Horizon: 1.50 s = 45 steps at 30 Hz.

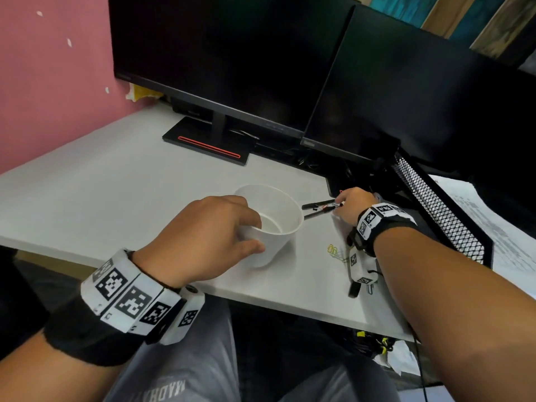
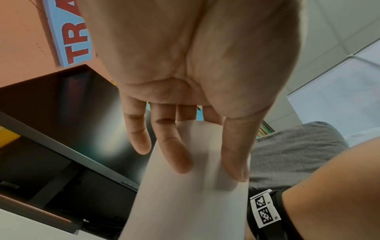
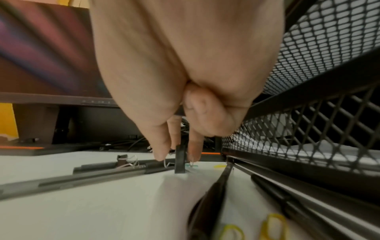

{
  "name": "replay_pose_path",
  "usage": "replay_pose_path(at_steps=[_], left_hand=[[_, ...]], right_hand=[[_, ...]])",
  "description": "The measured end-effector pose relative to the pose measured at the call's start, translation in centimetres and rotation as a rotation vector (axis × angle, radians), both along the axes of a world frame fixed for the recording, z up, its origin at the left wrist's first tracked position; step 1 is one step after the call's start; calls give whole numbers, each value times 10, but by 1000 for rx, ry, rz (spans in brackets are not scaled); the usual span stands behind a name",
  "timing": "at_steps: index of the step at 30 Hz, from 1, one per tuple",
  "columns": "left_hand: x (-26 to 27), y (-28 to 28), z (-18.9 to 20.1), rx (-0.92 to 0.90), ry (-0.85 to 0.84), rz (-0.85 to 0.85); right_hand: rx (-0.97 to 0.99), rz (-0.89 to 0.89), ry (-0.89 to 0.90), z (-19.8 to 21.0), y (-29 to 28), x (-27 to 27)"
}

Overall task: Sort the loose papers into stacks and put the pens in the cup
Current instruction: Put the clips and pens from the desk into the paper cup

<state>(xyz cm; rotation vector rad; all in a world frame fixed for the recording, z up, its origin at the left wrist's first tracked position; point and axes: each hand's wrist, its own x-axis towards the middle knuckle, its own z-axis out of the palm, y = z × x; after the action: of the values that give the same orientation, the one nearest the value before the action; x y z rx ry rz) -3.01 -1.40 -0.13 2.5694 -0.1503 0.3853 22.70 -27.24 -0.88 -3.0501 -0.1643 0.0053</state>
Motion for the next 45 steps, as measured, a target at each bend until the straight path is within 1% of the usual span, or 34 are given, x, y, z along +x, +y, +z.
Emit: replay_pose_path(at_steps=[3, 5, 7, 8, 10, 12, 13, 14, 15, 16, 17, 19, 20, 22, 24, 25, 27, 30, 32, 34, 36, 37, 38, 41, 43, 45], left_hand=[[0, 1, 0, -5, -4, 4], [1, 1, 0, -6, -1, 6], [0, 1, 0, -7, 2, 3], [0, 0, -1, -7, 1, 3], [1, -2, -1, -9, 0, 5], [1, -4, -1, -7, 7, 4], [1, -6, -1, -5, 12, 2], [1, -8, -2, -3, 18, 0], [0, -9, -2, 1, 23, -4], [0, -11, -2, 5, 28, -9], [0, -13, -2, 11, 33, -14], [-2, -18, -2, 18, 40, -30], [-4, -21, -1, 18, 45, -41], [-7, -27, 1, 19, 53, -61], [-9, -32, 2, 18, 61, -78], [-10, -33, 3, 16, 63, -83], [-11, -33, 3, 21, 63, -85], [-11, -32, 3, 30, 62, -77], [-10, -31, 2, 19, 53, -73], [-9, -29, 2, 15, 43, -71], [-8, -27, 0, 17, 36, -73], [-7, -26, 0, 19, 33, -73], [-6, -25, -1, 22, 30, -71], [-4, -23, -3, 21, 27, -66], [-3, -22, -3, 13, 32, -66], [-3, -22, -4, 13, 30, -68]], right_hand=[[-64, -16, 68, -2, 5, 1], [-89, -4, 77, -2, 4, 0], [3, -16, 91, 1, -3, 1], [85, -27, 117, 6, -7, 0], [314, -26, 162, 18, -12, -9], [654, -4, 257, 34, -11, -27], [826, 36, 325, 44, -9, -40], [950, 95, 385, 55, -4, -52], [1001, 169, 431, 66, 0, -65], [1000, 250, 462, 76, 6, -77], [957, 335, 485, 87, 13, -92], [814, 467, 502, 99, 26, -114], [732, 506, 495, 102, 32, -123], [562, 545, 450, 104, 43, -138], [400, 580, 369, 103, 50, -147], [353, 590, 336, 102, 53, -149], [364, 589, 327, 98, 56, -150], [462, 577, 379, 93, 55, -149], [565, 558, 370, 92, 51, -146], [702, 474, 294, 90, 43, -137], [763, 348, 199, 81, 30, -122], [740, 286, 182, 74, 22, -114], [677, 229, 195, 67, 15, -107], [339, 94, 315, 46, -1, -91], [144, 52, 335, 35, -4, -85], [27, 50, 331, 26, -1, -81]])
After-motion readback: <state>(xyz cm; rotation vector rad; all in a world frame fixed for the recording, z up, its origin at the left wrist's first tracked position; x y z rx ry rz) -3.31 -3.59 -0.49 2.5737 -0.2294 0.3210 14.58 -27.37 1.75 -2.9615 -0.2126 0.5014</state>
